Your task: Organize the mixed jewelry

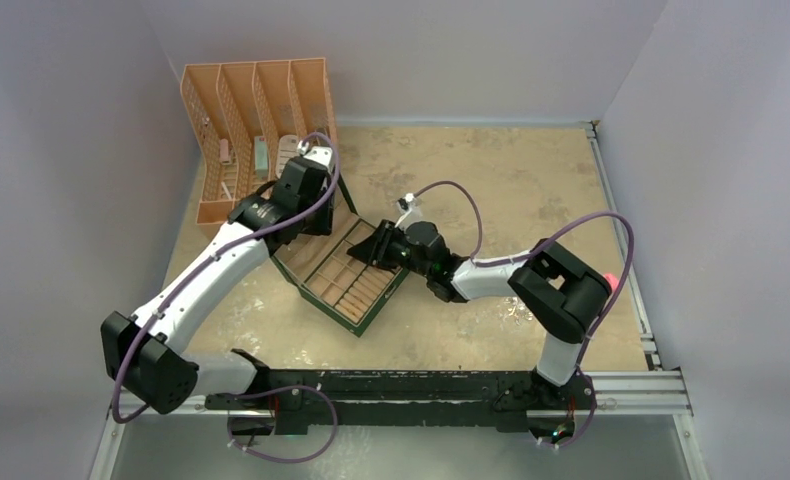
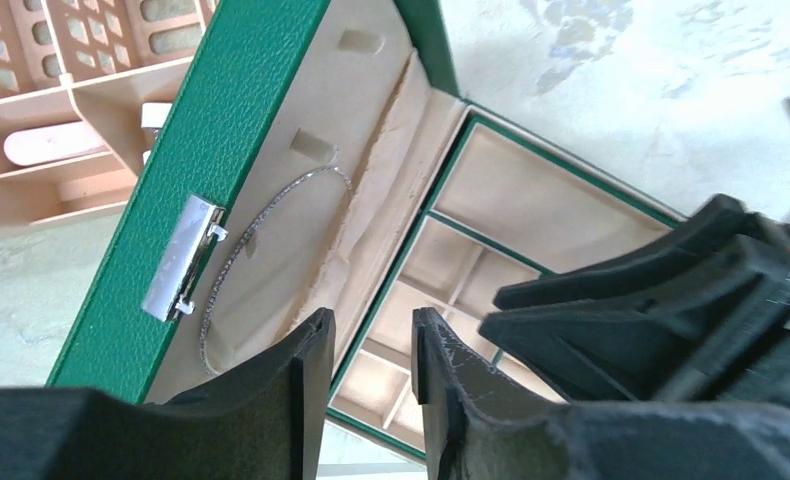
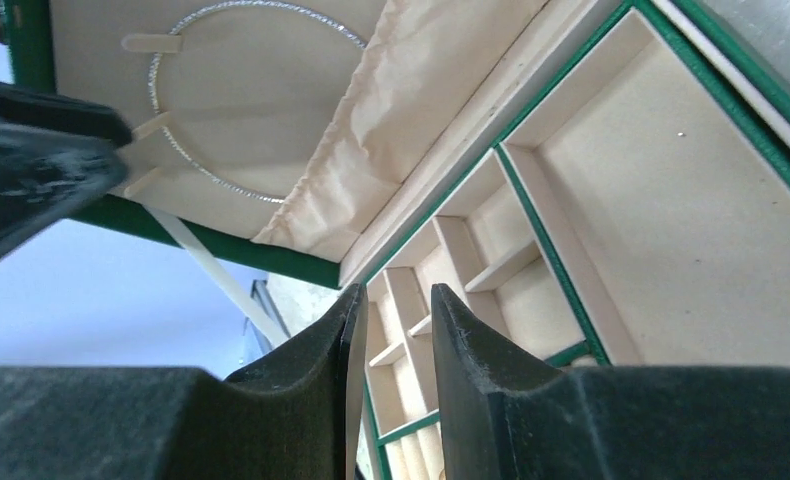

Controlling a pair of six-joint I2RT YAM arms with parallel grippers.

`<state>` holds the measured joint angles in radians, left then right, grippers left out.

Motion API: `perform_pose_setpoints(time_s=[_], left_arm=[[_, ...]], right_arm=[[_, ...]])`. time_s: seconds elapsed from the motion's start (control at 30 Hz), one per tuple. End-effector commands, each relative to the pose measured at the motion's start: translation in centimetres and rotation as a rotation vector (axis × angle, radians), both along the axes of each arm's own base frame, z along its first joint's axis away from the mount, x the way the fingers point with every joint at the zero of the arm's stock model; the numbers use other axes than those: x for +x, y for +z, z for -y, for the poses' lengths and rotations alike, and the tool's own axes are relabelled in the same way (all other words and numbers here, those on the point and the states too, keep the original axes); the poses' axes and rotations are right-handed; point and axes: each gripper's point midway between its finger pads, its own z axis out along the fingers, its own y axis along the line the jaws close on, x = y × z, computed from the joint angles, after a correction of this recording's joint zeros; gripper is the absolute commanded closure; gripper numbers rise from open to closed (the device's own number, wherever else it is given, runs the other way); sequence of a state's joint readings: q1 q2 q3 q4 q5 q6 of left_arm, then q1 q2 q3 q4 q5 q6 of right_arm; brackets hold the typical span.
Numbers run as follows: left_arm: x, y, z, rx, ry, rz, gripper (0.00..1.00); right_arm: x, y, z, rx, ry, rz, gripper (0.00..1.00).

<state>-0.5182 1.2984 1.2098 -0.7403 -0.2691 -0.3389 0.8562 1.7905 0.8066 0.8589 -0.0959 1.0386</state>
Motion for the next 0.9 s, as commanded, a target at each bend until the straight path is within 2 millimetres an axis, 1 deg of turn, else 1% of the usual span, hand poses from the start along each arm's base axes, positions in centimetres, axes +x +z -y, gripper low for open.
perform_pose_setpoints(time_s=[0.0, 0.03, 0.1, 0.13, 0.17, 0.27, 0.37, 0.5, 0.57, 0.63, 0.73, 0.8, 0.87], left_arm=[[-0.1, 5.1, 1.0, -0.124, -0.016, 0.095, 0.63], [-0.2, 5.9, 1.0, -0.135, -0.015, 0.114, 0.61], [-0.3, 7.4, 0.5, -0.151, 0.007, 0.158, 0.58], [-0.4, 8.1, 0.1, -0.154, 0.026, 0.178, 0.57], [-0.6, 8.7, -0.5, -0.155, 0.052, 0.199, 0.55], [-1.5, 10.1, -2.4, -0.163, 0.154, 0.238, 0.48], [-3.0, 10.7, -4.3, -0.183, 0.254, 0.25, 0.42], [-6.0, 9.6, -7.0, -0.226, 0.421, 0.227, 0.4], [-7.2, 8.7, -7.9, -0.246, 0.474, 0.223, 0.39], [-8.1, 7.8, -8.7, -0.263, 0.515, 0.231, 0.38], [-8.7, 6.6, -9.2, -0.27, 0.528, 0.24, 0.37], [-8.6, 5.8, -9.0, -0.272, 0.516, 0.238, 0.37], [-8.2, 5.0, -8.4, -0.26, 0.479, 0.227, 0.37]], right_arm=[[2.5, 4.2, -0.1, -0.025, -0.055, 0.152, 0.67], [2.8, 4.4, -0.1, -0.041, -0.063, 0.152, 0.66], [4.1, 4.4, 0.4, -0.111, -0.117, 0.17, 0.64], [4.9, 5.2, 0.4, -0.139, -0.137, 0.192, 0.62], [5.5, 5.3, 0.6, -0.175, -0.153, 0.209, 0.6], [7.4, 5.2, 1.6, -0.305, -0.206, 0.244, 0.47], [9.0, 4.7, 3.2, -0.37, -0.221, 0.24, 0.38], [11.0, 3.4, 5.4, -0.418, -0.19, 0.219, 0.31], [11.4, 2.1, 5.7, -0.462, -0.143, 0.208, 0.3], [11.1, 0.5, 5.2, -0.5, -0.07, 0.196, 0.3], [10.3, -1.6, 4.7, -0.523, 0.0, 0.156, 0.3], [9.8, -2.3, 4.4, -0.508, 0.029, 0.141, 0.3], [9.2, -2.6, 4.1, -0.486, 0.054, 0.131, 0.3]])
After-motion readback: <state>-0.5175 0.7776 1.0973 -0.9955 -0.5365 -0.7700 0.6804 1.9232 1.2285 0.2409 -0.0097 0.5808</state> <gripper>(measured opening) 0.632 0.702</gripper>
